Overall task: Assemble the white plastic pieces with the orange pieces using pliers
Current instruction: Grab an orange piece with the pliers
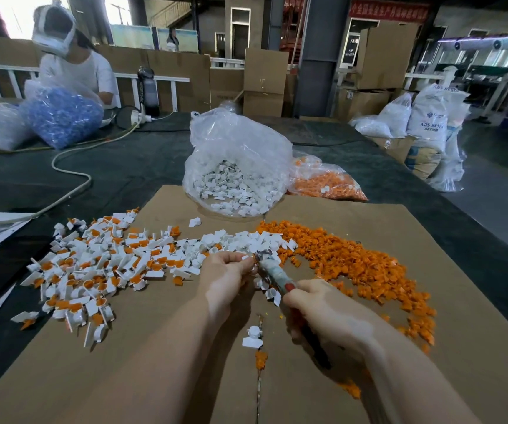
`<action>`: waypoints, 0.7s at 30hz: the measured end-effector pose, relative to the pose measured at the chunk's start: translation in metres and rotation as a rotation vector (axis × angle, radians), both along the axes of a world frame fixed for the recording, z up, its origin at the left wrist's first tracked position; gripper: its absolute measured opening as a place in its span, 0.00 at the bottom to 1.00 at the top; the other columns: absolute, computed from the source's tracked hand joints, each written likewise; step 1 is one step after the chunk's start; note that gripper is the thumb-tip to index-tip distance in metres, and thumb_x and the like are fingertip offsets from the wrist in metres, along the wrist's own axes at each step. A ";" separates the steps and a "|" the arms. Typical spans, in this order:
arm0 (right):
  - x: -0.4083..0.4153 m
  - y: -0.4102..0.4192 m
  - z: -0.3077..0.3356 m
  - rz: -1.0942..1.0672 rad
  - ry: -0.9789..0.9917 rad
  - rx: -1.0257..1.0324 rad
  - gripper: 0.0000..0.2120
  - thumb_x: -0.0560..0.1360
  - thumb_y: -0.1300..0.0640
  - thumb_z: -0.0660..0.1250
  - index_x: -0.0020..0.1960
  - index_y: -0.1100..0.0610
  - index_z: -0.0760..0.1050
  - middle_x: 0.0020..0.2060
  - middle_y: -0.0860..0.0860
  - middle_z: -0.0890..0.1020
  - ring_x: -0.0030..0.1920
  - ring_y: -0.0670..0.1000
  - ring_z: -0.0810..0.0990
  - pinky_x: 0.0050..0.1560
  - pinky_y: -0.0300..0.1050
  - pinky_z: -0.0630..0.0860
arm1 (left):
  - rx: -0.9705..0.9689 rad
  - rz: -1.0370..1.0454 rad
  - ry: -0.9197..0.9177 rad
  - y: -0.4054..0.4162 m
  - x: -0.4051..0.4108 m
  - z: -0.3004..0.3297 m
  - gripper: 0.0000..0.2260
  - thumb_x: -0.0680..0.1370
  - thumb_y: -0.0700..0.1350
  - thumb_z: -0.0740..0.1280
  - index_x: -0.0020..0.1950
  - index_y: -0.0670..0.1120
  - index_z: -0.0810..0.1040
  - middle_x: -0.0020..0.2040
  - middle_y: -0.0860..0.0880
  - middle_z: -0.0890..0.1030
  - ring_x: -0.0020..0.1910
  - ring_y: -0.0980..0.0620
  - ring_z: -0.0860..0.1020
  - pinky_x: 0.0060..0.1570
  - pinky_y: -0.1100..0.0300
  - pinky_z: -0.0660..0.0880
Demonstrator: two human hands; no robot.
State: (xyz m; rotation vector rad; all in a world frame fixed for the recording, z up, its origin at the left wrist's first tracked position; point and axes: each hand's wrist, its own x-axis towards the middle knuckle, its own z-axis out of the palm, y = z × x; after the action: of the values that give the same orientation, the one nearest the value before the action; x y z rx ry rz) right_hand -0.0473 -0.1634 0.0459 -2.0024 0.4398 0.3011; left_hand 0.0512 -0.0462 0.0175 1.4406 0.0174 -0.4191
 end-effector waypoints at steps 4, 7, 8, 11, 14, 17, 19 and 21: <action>0.000 0.003 -0.003 0.021 -0.051 -0.154 0.08 0.78 0.54 0.56 0.42 0.56 0.67 0.34 0.54 0.75 0.33 0.53 0.75 0.36 0.47 0.71 | -0.039 0.015 0.041 -0.002 -0.001 -0.002 0.05 0.77 0.34 0.64 0.41 0.39 0.75 0.32 0.43 0.78 0.23 0.55 0.77 0.23 0.65 0.75; 0.002 0.004 -0.004 0.040 -0.081 -0.352 0.11 0.79 0.52 0.56 0.38 0.52 0.63 0.36 0.50 0.71 0.34 0.50 0.69 0.34 0.42 0.65 | -0.027 0.027 0.034 -0.004 -0.001 -0.004 0.06 0.77 0.35 0.65 0.40 0.39 0.75 0.32 0.42 0.79 0.25 0.52 0.77 0.27 0.62 0.76; 0.002 0.004 -0.004 0.044 -0.086 -0.408 0.12 0.79 0.51 0.56 0.37 0.51 0.62 0.35 0.49 0.69 0.33 0.48 0.67 0.32 0.41 0.61 | -0.031 0.028 0.037 -0.004 -0.001 -0.004 0.05 0.77 0.35 0.65 0.40 0.39 0.76 0.33 0.42 0.79 0.26 0.50 0.77 0.30 0.59 0.77; 0.001 0.004 -0.007 0.036 -0.089 -0.461 0.13 0.79 0.50 0.56 0.37 0.50 0.61 0.36 0.47 0.68 0.33 0.45 0.66 0.31 0.40 0.59 | -0.015 0.037 0.022 -0.005 -0.003 -0.005 0.05 0.76 0.35 0.65 0.40 0.39 0.76 0.34 0.42 0.80 0.29 0.50 0.78 0.36 0.57 0.77; 0.001 0.004 -0.012 0.012 -0.098 -0.462 0.12 0.79 0.49 0.57 0.38 0.49 0.61 0.37 0.47 0.69 0.34 0.45 0.67 0.31 0.41 0.60 | -0.008 0.040 0.023 -0.006 -0.005 -0.005 0.05 0.77 0.36 0.65 0.41 0.39 0.77 0.34 0.42 0.80 0.29 0.50 0.77 0.40 0.55 0.77; -0.001 0.003 -0.017 -0.016 -0.133 -0.442 0.12 0.78 0.46 0.59 0.39 0.49 0.63 0.36 0.47 0.69 0.34 0.45 0.68 0.31 0.40 0.60 | -0.013 0.049 0.042 -0.006 -0.006 -0.007 0.04 0.77 0.35 0.65 0.42 0.38 0.76 0.37 0.40 0.79 0.34 0.46 0.77 0.45 0.50 0.77; -0.003 0.000 -0.020 -0.054 -0.165 -0.435 0.12 0.76 0.42 0.62 0.42 0.50 0.67 0.38 0.44 0.69 0.36 0.43 0.69 0.32 0.39 0.62 | 0.002 0.060 0.032 -0.004 -0.005 -0.010 0.02 0.76 0.36 0.65 0.44 0.38 0.77 0.38 0.40 0.80 0.36 0.46 0.77 0.43 0.52 0.77; -0.004 -0.006 -0.023 -0.122 -0.195 -0.448 0.13 0.74 0.40 0.63 0.46 0.49 0.68 0.40 0.41 0.69 0.38 0.43 0.70 0.34 0.38 0.65 | 0.048 0.065 -0.024 0.000 -0.004 -0.014 0.03 0.76 0.37 0.67 0.47 0.38 0.77 0.39 0.41 0.80 0.37 0.47 0.78 0.42 0.55 0.76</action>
State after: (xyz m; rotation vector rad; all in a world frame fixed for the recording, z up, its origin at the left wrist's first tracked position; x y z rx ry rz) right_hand -0.0515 -0.1696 0.0233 -2.3987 0.5371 -0.0789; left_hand 0.0477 -0.0467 0.0039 1.4879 0.0553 -0.3502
